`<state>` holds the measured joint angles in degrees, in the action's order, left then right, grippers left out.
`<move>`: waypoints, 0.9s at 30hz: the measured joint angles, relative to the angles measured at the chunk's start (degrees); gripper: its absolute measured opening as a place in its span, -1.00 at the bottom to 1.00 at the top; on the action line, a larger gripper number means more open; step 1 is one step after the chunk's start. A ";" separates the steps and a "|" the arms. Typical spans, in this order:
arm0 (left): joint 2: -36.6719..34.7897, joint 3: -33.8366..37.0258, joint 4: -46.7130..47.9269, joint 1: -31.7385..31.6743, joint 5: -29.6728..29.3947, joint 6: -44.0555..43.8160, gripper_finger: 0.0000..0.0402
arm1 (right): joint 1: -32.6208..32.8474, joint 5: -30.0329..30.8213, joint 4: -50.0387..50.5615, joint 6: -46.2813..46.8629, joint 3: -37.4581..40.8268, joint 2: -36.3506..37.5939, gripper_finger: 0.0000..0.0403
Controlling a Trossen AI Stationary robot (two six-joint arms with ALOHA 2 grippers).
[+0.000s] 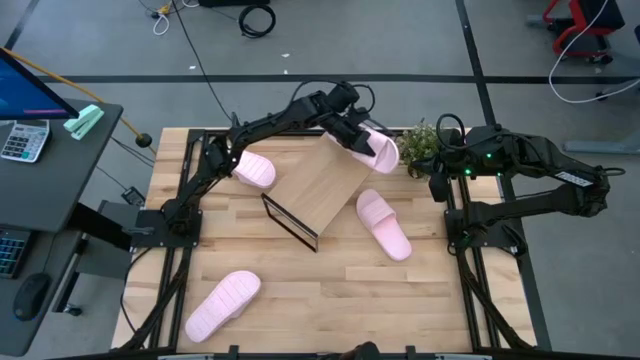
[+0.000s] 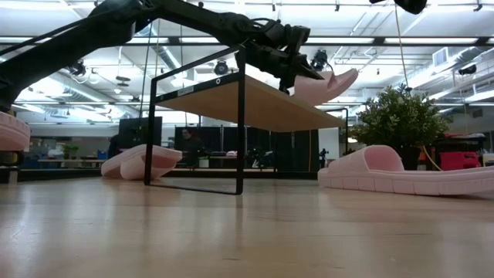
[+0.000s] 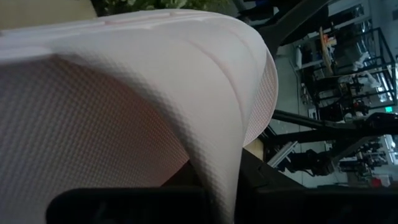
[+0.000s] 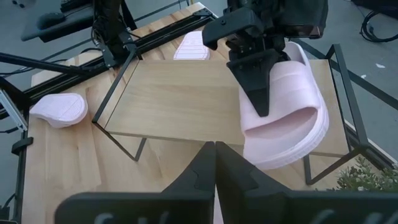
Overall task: Pick and place slides into the shelf
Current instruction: Put the middle left pink slide on the shelf
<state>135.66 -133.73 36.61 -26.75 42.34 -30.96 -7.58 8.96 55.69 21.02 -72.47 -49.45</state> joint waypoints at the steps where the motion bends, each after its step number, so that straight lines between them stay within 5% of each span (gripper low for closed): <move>1: 0.00 0.00 0.11 -0.06 -0.04 0.01 -0.88 | -0.02 0.01 0.01 0.00 0.00 0.00 -0.94; 27: 0.00 0.00 3.02 0.16 -3.15 4.67 -0.74 | 0.00 -0.01 0.01 0.06 0.00 0.00 -0.94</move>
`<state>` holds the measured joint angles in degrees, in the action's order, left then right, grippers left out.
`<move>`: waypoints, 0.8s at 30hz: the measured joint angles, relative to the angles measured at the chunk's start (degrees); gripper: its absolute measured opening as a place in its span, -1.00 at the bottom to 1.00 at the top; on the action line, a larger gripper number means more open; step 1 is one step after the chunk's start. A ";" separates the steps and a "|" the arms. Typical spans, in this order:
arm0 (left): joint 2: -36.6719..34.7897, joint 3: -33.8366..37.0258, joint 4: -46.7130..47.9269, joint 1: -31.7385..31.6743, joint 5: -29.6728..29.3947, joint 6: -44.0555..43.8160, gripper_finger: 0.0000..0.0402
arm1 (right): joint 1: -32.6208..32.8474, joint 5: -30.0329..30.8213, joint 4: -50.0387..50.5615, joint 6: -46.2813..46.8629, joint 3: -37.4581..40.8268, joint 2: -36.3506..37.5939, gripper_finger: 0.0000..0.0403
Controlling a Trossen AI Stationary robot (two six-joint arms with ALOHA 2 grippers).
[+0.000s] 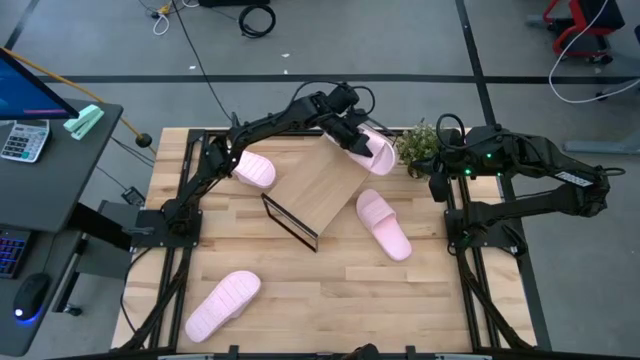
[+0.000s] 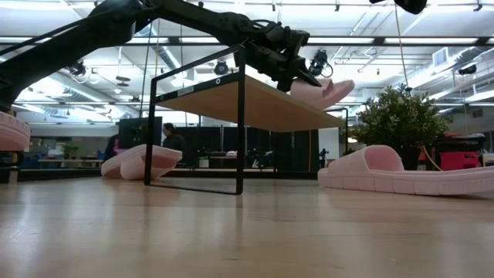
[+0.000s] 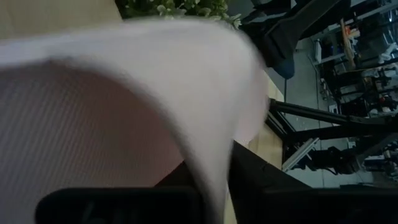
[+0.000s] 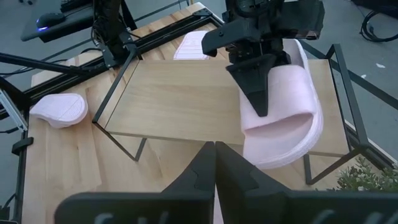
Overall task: Pick and place slides into the shelf
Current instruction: Put the middle left pink slide on the shelf
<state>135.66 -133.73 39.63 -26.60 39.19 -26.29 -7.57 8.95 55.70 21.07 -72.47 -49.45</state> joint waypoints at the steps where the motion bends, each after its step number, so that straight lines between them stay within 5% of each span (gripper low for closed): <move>1: 0.00 0.00 -0.03 0.16 -0.01 0.21 -0.71 | 0.00 0.00 -0.01 -0.01 0.00 0.00 -0.94; 24: -0.01 0.00 -5.72 0.55 -2.91 0.09 -0.06 | 0.00 0.00 -0.02 -0.01 0.00 0.00 -0.94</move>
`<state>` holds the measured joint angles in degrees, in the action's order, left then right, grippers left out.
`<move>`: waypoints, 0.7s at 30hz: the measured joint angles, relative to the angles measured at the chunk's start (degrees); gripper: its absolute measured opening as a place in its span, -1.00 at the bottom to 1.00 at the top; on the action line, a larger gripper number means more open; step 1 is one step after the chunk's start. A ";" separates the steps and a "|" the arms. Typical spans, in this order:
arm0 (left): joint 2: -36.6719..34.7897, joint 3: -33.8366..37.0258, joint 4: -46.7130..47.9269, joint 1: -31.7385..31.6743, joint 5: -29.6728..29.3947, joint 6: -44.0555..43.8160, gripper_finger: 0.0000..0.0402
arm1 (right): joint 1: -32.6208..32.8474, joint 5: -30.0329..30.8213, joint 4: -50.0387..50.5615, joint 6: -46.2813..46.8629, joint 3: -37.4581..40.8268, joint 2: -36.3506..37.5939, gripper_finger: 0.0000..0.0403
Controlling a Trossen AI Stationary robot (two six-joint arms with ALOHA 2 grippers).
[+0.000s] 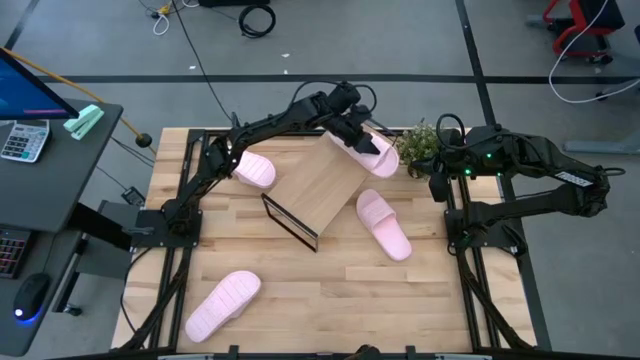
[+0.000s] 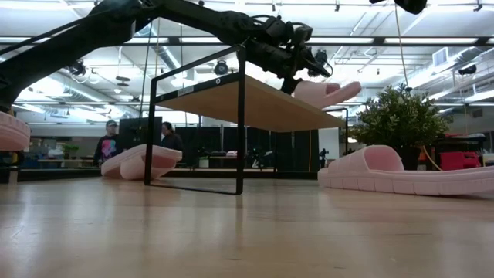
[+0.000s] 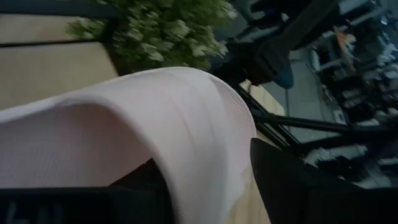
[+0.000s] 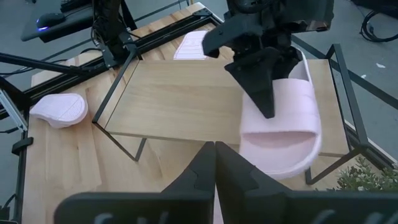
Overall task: Pick and place slides into the shelf
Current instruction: Put the middle left pink slide on the shelf
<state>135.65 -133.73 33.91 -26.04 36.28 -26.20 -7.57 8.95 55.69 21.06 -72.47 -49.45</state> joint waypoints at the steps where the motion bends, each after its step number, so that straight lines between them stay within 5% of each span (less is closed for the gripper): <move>1: 0.01 0.00 0.00 -0.04 -0.69 -0.06 -0.05 | 0.00 0.00 0.00 0.13 0.00 0.00 -0.94; 21: -0.01 0.00 -0.74 0.02 -5.16 -0.15 0.04 | 0.00 -0.02 0.00 0.43 0.00 0.00 -0.94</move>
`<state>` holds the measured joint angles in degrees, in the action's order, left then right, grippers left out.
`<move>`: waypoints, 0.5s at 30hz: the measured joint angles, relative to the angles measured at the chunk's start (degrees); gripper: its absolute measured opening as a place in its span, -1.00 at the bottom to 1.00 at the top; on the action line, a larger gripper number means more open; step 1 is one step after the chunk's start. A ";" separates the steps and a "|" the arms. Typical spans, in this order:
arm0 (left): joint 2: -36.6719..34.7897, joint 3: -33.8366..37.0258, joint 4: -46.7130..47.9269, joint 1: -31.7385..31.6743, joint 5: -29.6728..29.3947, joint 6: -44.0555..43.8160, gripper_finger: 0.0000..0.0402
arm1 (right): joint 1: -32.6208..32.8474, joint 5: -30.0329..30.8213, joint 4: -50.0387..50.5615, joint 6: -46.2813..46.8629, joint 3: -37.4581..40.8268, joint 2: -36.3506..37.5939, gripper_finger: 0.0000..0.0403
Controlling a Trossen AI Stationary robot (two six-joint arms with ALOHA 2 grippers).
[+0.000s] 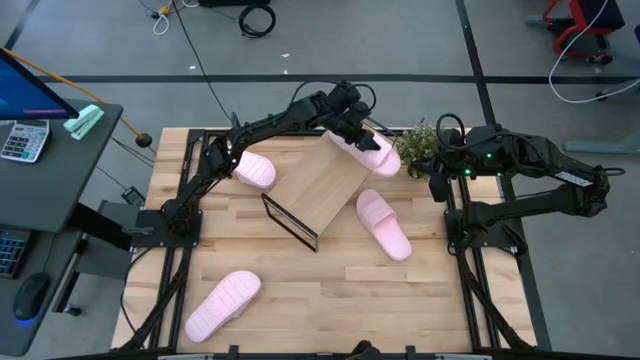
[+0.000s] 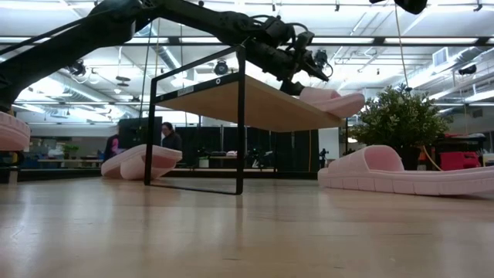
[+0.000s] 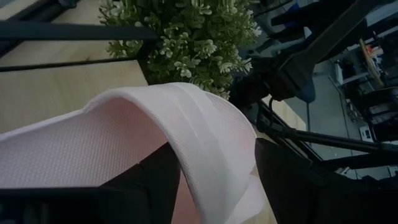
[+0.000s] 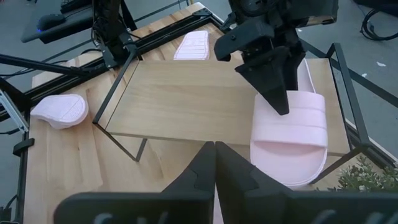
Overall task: Pick and place slides into the shelf
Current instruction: Put the middle left pink slide on the shelf
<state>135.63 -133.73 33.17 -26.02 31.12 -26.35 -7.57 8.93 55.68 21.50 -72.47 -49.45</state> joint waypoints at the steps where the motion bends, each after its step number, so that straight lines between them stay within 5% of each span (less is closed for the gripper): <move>1: 0.00 0.00 -0.29 0.00 -0.46 -0.02 0.04 | 0.00 0.00 0.01 0.00 0.00 0.00 -0.94; 15: 0.96 -0.13 -2.81 0.60 -3.28 -1.17 0.03 | 0.00 -0.02 0.02 0.00 0.00 -0.02 -0.94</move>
<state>136.60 -133.86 30.36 -25.42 27.84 -27.52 -7.57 8.91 55.70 21.50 -72.47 -49.47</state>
